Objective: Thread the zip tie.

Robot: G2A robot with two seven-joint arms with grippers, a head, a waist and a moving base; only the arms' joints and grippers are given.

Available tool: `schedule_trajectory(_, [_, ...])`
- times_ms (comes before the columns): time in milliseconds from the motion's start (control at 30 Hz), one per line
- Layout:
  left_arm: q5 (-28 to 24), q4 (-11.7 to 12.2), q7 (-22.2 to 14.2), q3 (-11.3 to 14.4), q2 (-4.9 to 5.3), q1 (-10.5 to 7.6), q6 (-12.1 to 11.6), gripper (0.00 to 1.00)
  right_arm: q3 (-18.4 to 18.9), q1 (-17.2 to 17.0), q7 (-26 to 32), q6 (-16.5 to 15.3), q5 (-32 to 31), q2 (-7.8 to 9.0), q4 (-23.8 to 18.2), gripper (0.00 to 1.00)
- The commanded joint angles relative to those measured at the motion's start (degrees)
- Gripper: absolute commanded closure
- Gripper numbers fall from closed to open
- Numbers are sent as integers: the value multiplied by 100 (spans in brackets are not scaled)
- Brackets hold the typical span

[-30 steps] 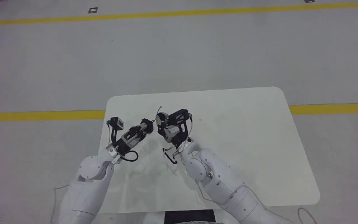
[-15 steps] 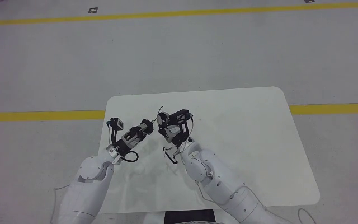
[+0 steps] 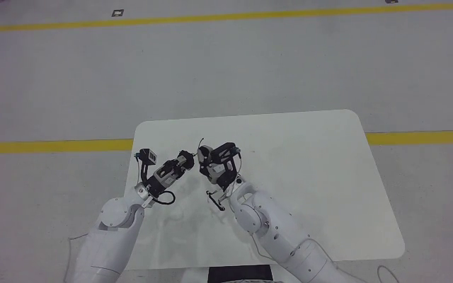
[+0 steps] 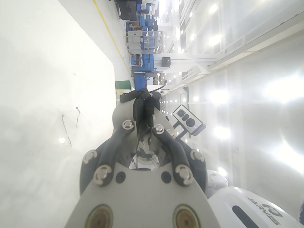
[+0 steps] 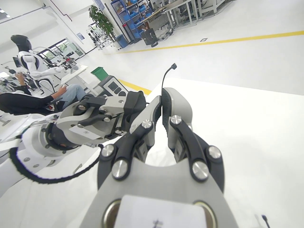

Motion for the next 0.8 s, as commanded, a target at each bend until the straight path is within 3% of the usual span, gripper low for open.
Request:
schedule_trajectory(0, [0,0,0,0,0,0,0,100,-1,-3,6,-7,3,-2,-1,100])
schedule_trajectory(767, [0,0,0,0,0,0,0,100,-89,63,17,-31,69,-62,136,100])
